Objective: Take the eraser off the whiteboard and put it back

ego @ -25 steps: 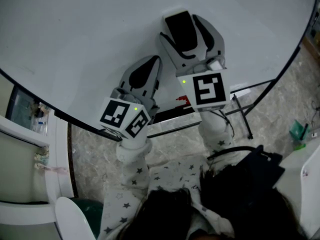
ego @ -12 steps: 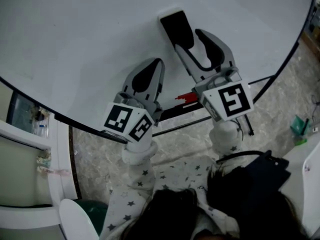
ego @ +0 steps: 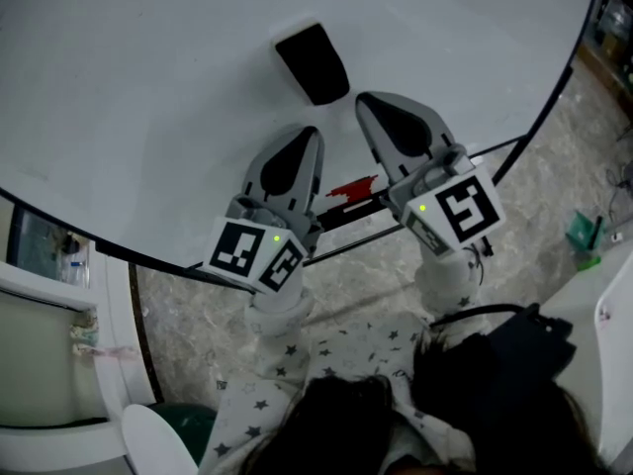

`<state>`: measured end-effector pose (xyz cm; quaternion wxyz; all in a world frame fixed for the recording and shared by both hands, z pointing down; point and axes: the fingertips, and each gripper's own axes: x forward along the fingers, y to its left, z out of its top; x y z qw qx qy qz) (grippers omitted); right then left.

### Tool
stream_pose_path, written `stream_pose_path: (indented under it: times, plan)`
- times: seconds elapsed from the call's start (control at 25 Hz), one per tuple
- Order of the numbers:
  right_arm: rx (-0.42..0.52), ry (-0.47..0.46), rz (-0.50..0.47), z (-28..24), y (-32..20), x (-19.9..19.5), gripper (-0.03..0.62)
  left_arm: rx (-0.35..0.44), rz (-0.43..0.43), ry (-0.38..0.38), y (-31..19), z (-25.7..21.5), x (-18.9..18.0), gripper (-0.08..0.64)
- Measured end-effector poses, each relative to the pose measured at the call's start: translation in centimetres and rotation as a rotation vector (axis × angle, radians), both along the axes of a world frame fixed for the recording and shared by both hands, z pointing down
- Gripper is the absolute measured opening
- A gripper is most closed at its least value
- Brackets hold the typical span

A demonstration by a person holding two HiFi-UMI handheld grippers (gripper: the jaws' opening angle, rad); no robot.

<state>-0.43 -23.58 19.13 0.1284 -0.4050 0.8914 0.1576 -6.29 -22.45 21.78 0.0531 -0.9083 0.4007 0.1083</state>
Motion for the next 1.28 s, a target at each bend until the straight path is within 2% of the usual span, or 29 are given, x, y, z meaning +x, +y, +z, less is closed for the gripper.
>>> stream_pose_path:
  times: [0.16, 0.52, 0.72, 1.28]
  plan:
    - [-0.052, 0.000, -0.047, 1.4, 0.4, 0.3, 0.008, -0.034, 0.012, 0.002, 0.2, 1.2, 1.4, 0.002]
    - [-0.145, 0.093, -0.148, 5.5, 2.4, -0.3, 0.008, -0.069, 0.003, -0.012, 1.7, 3.1, 2.4, 0.002]
    - [-0.195, 0.077, -0.199, 7.6, 4.0, 0.4, 0.008, -0.114, 0.004, -0.034, 3.2, 5.5, 3.0, 0.002]
    - [-0.241, 0.140, -0.180, 10.0, 5.4, 1.5, 0.008, -0.161, -0.006, -0.037, 4.5, 7.3, 3.5, 0.000]
